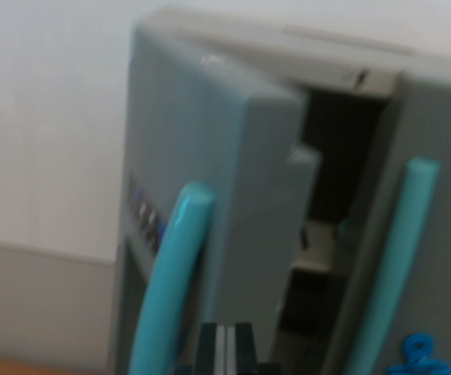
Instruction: Close fridge door
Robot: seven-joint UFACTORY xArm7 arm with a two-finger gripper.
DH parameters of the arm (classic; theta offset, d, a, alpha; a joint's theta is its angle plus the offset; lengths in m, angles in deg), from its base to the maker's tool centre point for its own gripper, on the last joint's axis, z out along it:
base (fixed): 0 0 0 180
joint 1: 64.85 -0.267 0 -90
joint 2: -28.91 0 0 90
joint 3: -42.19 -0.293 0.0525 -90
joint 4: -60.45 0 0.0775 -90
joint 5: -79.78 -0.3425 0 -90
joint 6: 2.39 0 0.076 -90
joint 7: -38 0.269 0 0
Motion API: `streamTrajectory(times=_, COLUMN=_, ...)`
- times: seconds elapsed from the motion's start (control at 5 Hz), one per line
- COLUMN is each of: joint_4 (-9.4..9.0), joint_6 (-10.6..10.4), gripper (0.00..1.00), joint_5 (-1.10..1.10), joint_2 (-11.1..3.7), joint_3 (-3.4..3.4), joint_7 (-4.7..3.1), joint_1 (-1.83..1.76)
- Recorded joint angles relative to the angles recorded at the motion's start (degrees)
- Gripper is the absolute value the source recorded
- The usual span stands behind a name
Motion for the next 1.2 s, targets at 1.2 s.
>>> streamTrajectory(times=1.2, joint_4=0.08, joint_6=0.0, gripper=1.0, joint_5=0.0, joint_2=-9.08, joint_3=-2.05, joint_7=0.0, joint_1=0.0)
